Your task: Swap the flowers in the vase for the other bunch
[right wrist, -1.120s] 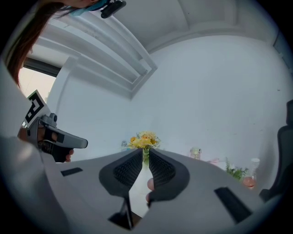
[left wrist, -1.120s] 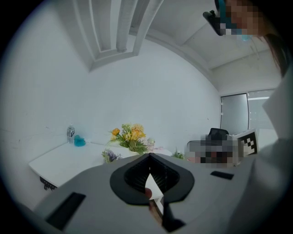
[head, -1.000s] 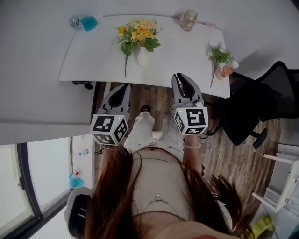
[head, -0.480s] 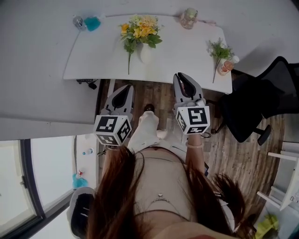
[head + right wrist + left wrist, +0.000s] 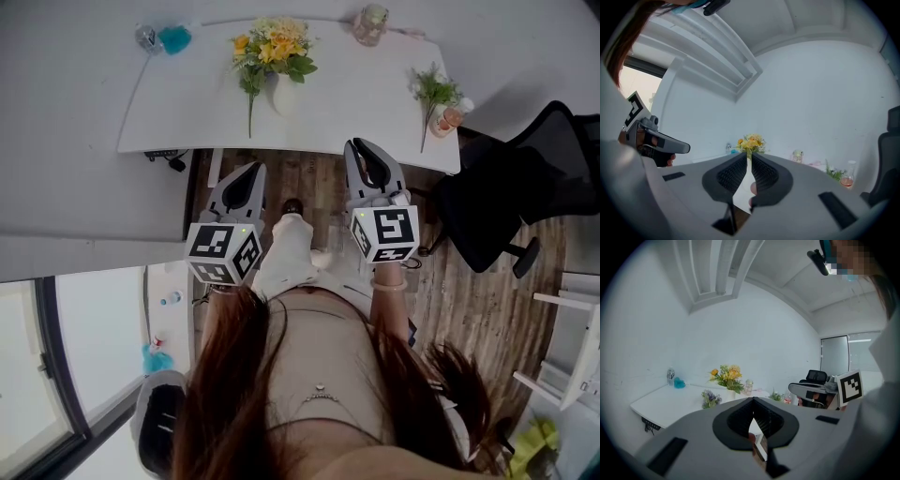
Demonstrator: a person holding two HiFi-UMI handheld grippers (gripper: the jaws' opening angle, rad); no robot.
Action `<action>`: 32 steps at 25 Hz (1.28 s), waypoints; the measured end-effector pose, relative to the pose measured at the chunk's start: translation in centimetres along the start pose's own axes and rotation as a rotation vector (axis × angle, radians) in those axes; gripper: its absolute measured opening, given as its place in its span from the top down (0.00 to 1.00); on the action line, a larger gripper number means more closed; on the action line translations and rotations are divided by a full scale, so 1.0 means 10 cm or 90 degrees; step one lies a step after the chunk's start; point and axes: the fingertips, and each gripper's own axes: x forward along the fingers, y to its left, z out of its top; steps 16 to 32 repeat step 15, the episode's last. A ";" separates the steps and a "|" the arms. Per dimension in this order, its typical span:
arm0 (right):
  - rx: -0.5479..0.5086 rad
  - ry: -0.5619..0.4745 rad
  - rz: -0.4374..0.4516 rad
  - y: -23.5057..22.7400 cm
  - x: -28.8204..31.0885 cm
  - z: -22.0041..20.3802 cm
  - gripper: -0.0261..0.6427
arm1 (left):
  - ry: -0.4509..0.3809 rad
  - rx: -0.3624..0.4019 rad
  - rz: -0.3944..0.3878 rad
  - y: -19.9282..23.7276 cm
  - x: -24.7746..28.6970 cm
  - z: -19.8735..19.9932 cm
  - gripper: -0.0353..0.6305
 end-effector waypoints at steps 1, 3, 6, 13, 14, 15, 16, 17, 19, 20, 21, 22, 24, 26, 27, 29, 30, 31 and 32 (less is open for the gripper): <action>0.000 0.000 0.000 0.00 0.00 0.00 0.89 | 0.000 0.000 0.000 0.00 0.00 0.00 0.94; 0.000 -0.002 0.000 0.00 0.00 0.01 0.89 | 0.001 -0.001 0.002 0.02 -0.01 -0.01 0.94; -0.002 -0.004 0.000 0.01 -0.01 0.01 0.89 | 0.001 0.000 0.005 0.04 -0.01 -0.01 0.94; -0.015 -0.005 0.003 0.03 -0.02 0.02 0.89 | -0.003 0.004 0.005 0.05 0.01 0.00 0.94; -0.017 -0.006 0.004 0.04 -0.02 0.02 0.89 | -0.004 0.003 0.005 0.04 0.02 0.00 0.94; -0.018 -0.007 0.004 0.04 -0.01 0.02 0.89 | -0.004 0.002 0.004 0.04 0.02 0.00 0.94; -0.018 -0.007 0.004 0.04 -0.01 0.02 0.89 | -0.004 0.002 0.004 0.04 0.02 0.00 0.94; -0.018 -0.007 0.004 0.04 -0.01 0.02 0.89 | -0.004 0.002 0.004 0.04 0.02 0.00 0.94; -0.018 -0.007 0.004 0.04 -0.01 0.02 0.89 | -0.004 0.002 0.004 0.04 0.02 0.00 0.94; -0.018 -0.007 0.004 0.04 -0.01 0.02 0.89 | -0.004 0.002 0.004 0.04 0.02 0.00 0.94; -0.018 -0.007 0.004 0.04 -0.01 0.02 0.89 | -0.004 0.002 0.004 0.04 0.02 0.00 0.94; -0.018 -0.007 0.004 0.04 -0.01 0.02 0.89 | -0.004 0.002 0.004 0.04 0.02 0.00 0.94; -0.018 -0.007 0.004 0.04 -0.01 0.02 0.89 | -0.004 0.002 0.004 0.04 0.02 0.00 0.94; -0.018 -0.007 0.004 0.04 -0.01 0.02 0.89 | -0.004 0.002 0.004 0.04 0.02 0.00 0.94; -0.018 -0.007 0.004 0.04 -0.01 0.02 0.89 | -0.004 0.002 0.004 0.04 0.02 0.00 0.94; -0.018 -0.007 0.004 0.04 -0.01 0.02 0.89 | -0.004 0.002 0.004 0.04 0.02 0.00 0.94; -0.018 -0.007 0.004 0.04 -0.01 0.02 0.89 | -0.004 0.002 0.004 0.04 0.02 0.00 0.94; -0.018 -0.007 0.004 0.04 -0.01 0.02 0.89 | -0.004 0.002 0.004 0.04 0.02 0.00 0.94; -0.018 -0.007 0.004 0.04 -0.01 0.02 0.89 | -0.004 0.002 0.004 0.04 0.02 0.00 0.94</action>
